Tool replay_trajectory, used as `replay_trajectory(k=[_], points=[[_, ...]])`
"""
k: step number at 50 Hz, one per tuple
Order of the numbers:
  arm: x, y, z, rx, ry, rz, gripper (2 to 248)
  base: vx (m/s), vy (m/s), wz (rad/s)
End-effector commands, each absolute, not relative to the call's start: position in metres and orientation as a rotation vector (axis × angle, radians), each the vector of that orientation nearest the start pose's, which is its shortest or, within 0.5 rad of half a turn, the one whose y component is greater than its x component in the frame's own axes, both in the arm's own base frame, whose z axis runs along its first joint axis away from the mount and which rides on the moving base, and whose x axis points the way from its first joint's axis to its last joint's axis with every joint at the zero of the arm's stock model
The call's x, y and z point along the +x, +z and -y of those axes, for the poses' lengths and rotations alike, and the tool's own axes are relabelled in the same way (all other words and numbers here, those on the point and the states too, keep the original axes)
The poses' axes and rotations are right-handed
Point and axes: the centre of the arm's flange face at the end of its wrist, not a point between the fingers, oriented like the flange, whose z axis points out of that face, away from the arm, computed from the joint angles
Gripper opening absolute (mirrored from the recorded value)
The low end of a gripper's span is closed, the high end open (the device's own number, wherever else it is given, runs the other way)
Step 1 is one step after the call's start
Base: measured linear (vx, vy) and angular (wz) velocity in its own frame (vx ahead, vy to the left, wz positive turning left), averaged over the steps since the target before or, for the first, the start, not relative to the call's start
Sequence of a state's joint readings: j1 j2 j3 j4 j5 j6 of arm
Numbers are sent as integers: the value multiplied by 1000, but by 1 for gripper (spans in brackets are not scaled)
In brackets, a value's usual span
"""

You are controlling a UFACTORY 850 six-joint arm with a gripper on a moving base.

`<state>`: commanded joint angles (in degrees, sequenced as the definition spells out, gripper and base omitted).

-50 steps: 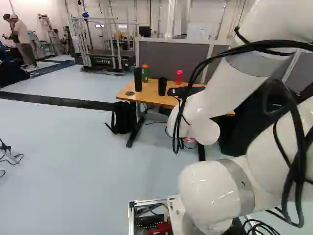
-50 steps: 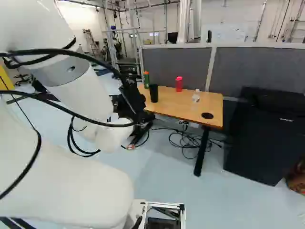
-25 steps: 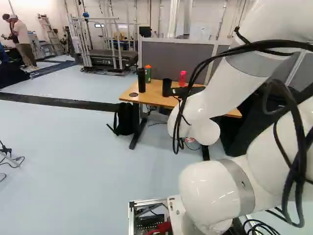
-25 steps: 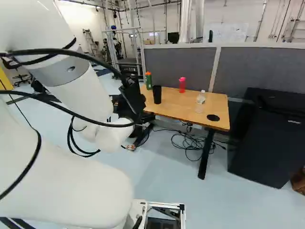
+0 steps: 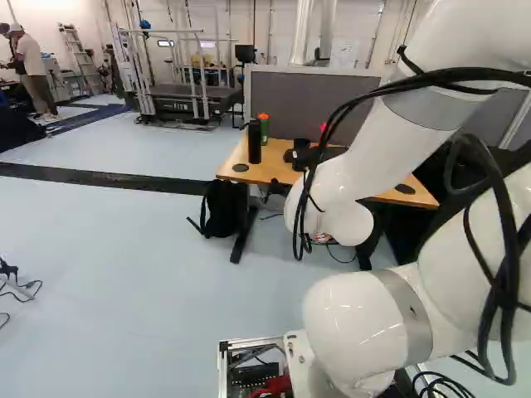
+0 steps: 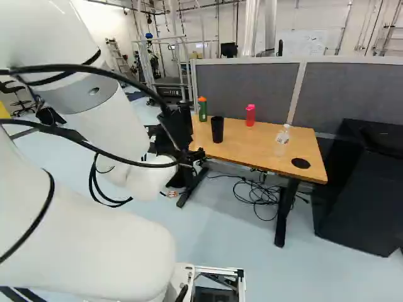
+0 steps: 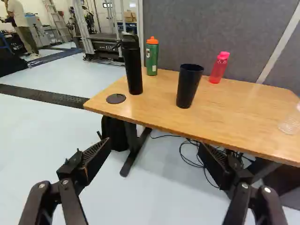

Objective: Pick up the green bottle from the table

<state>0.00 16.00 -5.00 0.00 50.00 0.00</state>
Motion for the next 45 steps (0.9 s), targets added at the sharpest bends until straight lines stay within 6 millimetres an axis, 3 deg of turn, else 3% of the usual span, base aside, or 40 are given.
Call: replay_trajectory(k=[15, 45], points=[[270, 366, 0, -2558, -1824, 0, 248, 184, 195, -124], [270, 366, 0, -2558, -1824, 0, 248, 149, 146, -240]])
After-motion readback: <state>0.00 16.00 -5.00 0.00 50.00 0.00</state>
